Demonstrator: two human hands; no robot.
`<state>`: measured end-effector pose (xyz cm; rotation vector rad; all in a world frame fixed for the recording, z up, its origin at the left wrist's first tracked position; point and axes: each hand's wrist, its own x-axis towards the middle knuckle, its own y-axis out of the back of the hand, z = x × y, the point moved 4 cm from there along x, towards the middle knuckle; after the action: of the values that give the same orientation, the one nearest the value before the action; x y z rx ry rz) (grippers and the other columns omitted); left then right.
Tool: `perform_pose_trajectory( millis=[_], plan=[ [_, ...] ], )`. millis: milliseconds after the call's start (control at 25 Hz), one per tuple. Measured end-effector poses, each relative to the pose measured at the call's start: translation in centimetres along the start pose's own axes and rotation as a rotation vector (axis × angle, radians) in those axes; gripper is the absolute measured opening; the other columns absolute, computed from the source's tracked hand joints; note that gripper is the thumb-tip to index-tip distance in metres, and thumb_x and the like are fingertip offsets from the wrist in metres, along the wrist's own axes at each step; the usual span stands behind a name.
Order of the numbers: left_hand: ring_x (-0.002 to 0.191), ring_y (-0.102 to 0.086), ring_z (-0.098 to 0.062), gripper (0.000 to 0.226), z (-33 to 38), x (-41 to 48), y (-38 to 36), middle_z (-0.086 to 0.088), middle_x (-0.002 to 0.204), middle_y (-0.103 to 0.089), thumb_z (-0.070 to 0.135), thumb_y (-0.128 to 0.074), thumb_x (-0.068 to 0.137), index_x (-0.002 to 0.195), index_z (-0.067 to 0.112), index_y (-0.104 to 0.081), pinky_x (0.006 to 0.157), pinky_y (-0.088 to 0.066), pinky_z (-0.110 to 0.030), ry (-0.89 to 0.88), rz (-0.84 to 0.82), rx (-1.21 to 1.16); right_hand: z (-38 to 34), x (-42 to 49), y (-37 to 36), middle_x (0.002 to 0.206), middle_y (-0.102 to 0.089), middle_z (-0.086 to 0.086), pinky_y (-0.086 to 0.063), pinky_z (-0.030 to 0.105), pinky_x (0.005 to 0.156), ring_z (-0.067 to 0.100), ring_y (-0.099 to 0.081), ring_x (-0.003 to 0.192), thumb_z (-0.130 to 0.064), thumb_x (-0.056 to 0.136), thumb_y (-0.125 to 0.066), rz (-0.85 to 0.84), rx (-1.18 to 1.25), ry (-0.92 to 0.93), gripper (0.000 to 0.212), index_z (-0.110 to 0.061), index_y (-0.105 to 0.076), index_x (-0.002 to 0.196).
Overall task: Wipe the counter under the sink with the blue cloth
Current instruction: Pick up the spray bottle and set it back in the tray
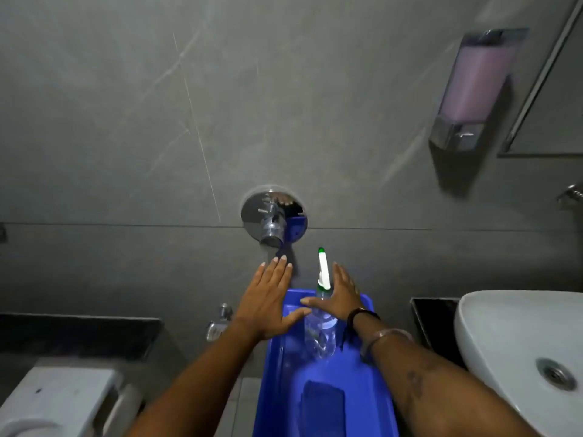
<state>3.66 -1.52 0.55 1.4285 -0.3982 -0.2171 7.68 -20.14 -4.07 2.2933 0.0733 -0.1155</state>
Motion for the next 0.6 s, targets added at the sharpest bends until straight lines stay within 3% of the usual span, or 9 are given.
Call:
perform_pose_trajectory(
  millis=[40, 120, 200, 280, 360, 480, 600],
  plan=[
    [0.153, -0.004, -0.026, 0.106, -0.5, -0.1, -0.9, -0.013, 0.164, -0.007, 0.084, -0.019, 0.083, 0.155, 0.007, -0.014, 0.122, 0.005, -0.041, 0.014, -0.014, -0.019, -1.0, 0.7, -0.3, 0.158, -0.021, 0.004, -0.025, 0.043, 0.119, 0.022, -0.024, 0.144, -0.070, 0.054, -0.072, 0.033, 0.085, 0.024, 0.121, -0.018, -0.017, 0.149],
    [0.153, -0.002, -0.025, 0.107, -1.2, -0.9, -2.4, -0.014, 0.165, -0.008, 0.085, -0.020, 0.083, 0.155, 0.007, -0.012, 0.122, 0.005, -0.041, 0.046, -0.015, -0.026, -2.5, 2.0, -0.4, 0.131, -0.053, 0.012, -0.042, 0.036, 0.102, 0.027, -0.052, 0.119, -0.041, 0.075, -0.072, 0.206, 0.245, 0.077, 0.068, -0.008, -0.047, 0.129],
    [0.153, 0.000, -0.025, 0.109, -1.9, -2.1, -4.2, -0.014, 0.165, -0.006, 0.086, -0.021, 0.082, 0.156, 0.007, -0.008, 0.123, 0.006, -0.042, 0.042, -0.048, -0.029, -3.7, 2.7, -0.1, 0.092, -0.058, 0.018, -0.044, 0.034, 0.076, 0.027, -0.055, 0.082, -0.009, 0.081, -0.061, 0.371, 0.351, 0.054, 0.018, -0.005, -0.058, 0.098],
    [0.153, 0.004, -0.024, 0.117, -2.3, -3.7, -6.2, -0.013, 0.166, -0.002, 0.090, -0.023, 0.076, 0.156, 0.007, -0.004, 0.122, 0.010, -0.042, 0.048, -0.110, -0.068, -4.4, 2.1, -0.2, 0.090, -0.057, 0.025, -0.042, 0.035, 0.069, 0.029, -0.051, 0.075, 0.007, 0.077, -0.052, 0.395, 0.390, 0.040, 0.020, 0.005, -0.058, 0.097],
    [0.152, 0.011, -0.023, 0.130, -2.3, -5.4, -8.3, -0.011, 0.165, 0.006, 0.097, -0.031, 0.067, 0.156, 0.008, 0.002, 0.122, 0.012, -0.042, 0.091, -0.192, -0.167, -5.6, 0.7, 0.4, 0.095, -0.058, 0.029, -0.048, 0.043, 0.073, 0.038, -0.056, 0.080, 0.012, 0.074, -0.048, 0.399, 0.361, 0.129, 0.025, 0.010, -0.058, 0.097],
    [0.149, 0.022, -0.022, 0.154, -0.9, -8.6, -12.2, -0.008, 0.164, 0.018, 0.100, -0.051, 0.048, 0.154, 0.009, 0.012, 0.121, 0.012, -0.042, 0.129, -0.362, -0.349, -7.4, -1.8, 2.1, 0.087, -0.057, 0.027, -0.046, 0.045, 0.067, 0.039, -0.055, 0.072, 0.006, 0.071, -0.046, 0.397, 0.305, 0.229, 0.019, 0.010, -0.057, 0.085],
    [0.141, 0.036, -0.025, 0.163, 0.4, -12.0, -15.9, -0.011, 0.159, 0.030, 0.097, -0.061, 0.041, 0.152, 0.008, 0.018, 0.115, 0.024, -0.035, 0.062, -0.498, -0.328, -7.0, -5.3, 3.5, 0.080, -0.057, 0.022, -0.043, 0.042, 0.058, 0.035, -0.054, 0.065, -0.005, 0.069, -0.048, 0.343, 0.237, 0.227, 0.019, 0.006, -0.056, 0.082]
  ],
)
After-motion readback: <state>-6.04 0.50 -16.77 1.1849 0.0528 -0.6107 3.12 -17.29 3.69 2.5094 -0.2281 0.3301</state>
